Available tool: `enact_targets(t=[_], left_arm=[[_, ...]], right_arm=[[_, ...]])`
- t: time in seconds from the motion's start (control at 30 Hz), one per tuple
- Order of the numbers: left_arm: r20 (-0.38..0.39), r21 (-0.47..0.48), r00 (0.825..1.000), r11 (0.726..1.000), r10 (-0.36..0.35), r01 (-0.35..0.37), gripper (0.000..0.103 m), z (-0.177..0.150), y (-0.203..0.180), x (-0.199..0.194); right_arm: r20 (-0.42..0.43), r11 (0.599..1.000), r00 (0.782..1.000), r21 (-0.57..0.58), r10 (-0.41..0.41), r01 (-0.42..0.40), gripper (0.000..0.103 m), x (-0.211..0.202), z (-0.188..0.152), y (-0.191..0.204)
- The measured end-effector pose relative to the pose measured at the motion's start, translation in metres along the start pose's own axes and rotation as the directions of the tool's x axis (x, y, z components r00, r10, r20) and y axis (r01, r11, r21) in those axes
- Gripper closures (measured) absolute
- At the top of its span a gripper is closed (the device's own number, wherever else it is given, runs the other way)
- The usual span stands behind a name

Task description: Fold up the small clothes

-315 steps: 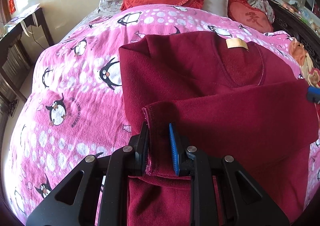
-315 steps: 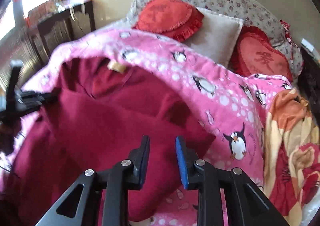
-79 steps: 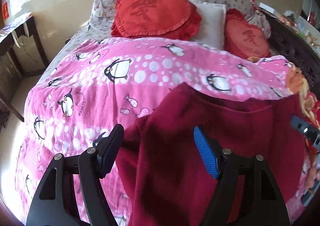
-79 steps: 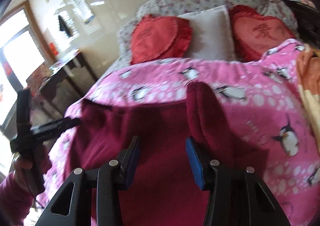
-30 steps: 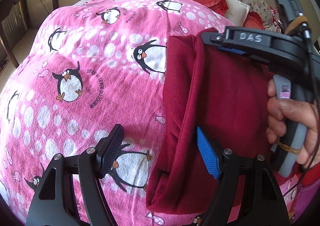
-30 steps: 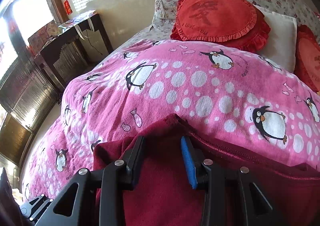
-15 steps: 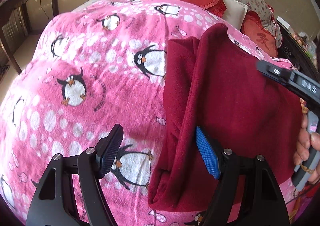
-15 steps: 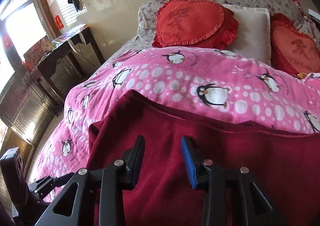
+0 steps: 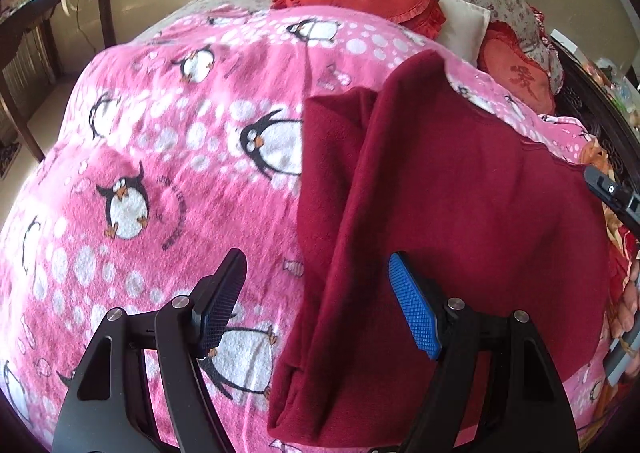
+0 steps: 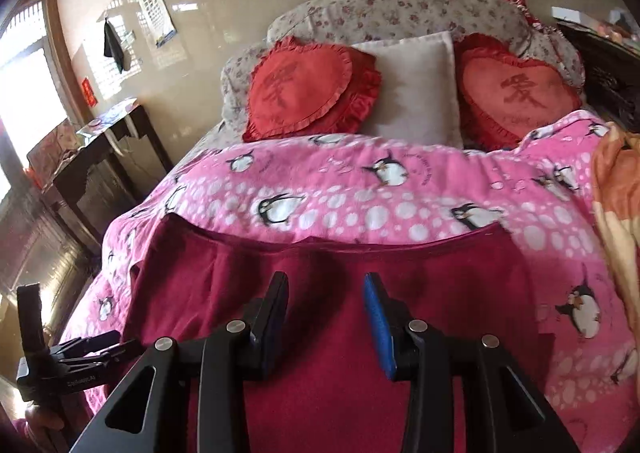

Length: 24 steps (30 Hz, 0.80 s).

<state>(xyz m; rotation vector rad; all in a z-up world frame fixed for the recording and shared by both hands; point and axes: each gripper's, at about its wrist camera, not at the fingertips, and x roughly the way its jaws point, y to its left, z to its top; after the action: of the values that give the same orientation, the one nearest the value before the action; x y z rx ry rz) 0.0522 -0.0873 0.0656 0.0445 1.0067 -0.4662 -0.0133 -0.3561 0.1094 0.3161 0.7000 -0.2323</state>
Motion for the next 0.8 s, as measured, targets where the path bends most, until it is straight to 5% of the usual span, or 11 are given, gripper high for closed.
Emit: enact_targets(t=[0.17, 0.37, 0.43, 0.6, 0.8], left_arm=[[-0.015, 0.049, 0.998, 0.997, 0.059, -0.058, 0.029, 0.010, -0.014, 0.019], [-0.044, -0.016, 0.998, 0.999, 0.035, -0.036, 0.027, 0.014, -0.004, 0.031], [-0.039, -0.011, 0.999, 0.999, 0.035, -0.035, 0.027, 0.015, -0.003, 0.027], [-0.044, -0.024, 0.999, 0.999, 0.022, -0.023, 0.027, 0.008, 0.002, 0.016], [-0.035, -0.015, 0.999, 1.000, 0.024, -0.025, 0.027, -0.006, 0.012, 0.003]], right_arm=[[-0.058, 0.982, 0.981, 0.015, -0.185, 0.186, 0.066, 0.006, -0.010, -0.048], [-0.074, 0.972, 0.991, 0.200, -0.109, 0.122, 0.066, 0.019, -0.019, -0.098], [-0.064, 0.971, 0.989, 0.191, -0.134, 0.144, 0.066, 0.010, -0.011, -0.084], [-0.043, 0.996, 0.999, 0.084, 0.010, -0.006, 0.066, 0.001, 0.010, -0.012], [-0.206, 0.986, 0.973, -0.103, 0.107, -0.130, 0.066, 0.065, 0.009, 0.075]])
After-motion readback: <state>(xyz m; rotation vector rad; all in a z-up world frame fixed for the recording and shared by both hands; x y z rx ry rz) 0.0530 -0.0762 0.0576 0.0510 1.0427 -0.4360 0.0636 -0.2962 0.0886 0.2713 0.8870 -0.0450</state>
